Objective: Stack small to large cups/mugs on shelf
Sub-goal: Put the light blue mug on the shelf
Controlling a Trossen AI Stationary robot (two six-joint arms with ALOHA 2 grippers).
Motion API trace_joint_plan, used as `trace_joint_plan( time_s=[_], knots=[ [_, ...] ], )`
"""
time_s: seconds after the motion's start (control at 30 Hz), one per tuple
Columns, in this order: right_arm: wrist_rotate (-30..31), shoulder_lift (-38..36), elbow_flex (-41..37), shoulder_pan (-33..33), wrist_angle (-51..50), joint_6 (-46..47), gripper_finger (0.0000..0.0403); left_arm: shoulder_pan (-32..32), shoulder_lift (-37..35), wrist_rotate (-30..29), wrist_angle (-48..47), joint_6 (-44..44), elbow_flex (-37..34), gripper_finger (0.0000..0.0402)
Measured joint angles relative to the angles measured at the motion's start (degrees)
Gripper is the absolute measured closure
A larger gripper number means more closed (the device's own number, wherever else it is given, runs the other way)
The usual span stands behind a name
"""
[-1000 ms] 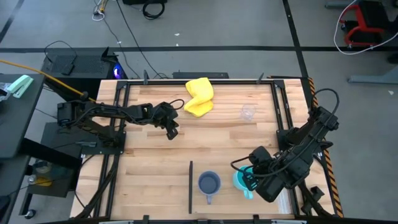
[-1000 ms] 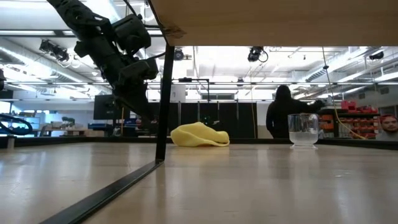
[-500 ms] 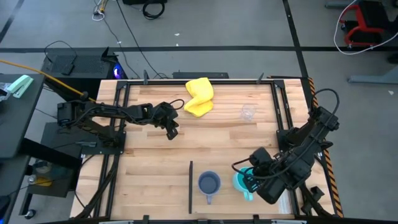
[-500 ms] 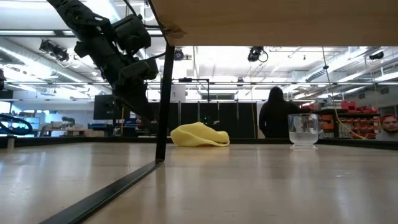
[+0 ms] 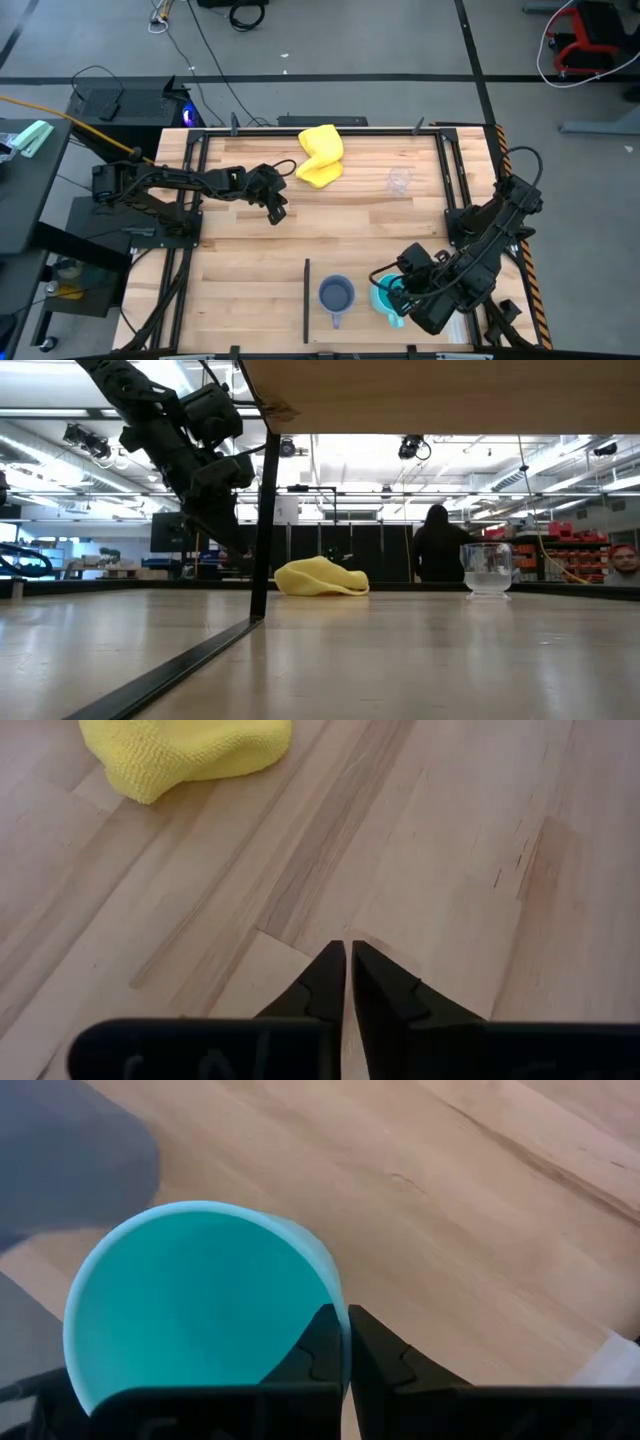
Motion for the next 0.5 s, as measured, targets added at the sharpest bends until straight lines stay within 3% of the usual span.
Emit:
trace_joint_plan(
  time_s=[0.3,0.5],
  knots=[
    [-0.8,0.4,0.1,-0.3,1.1,-1.1,0.0393,0.0,0.0,0.0,0.0,0.0,0.0,0.0394],
    [-1.0,0.4,0.1,-0.3,1.4,-1.2,0.0366,0.0,0.0,0.0,0.0,0.0,0.0,0.0379]
  ],
)
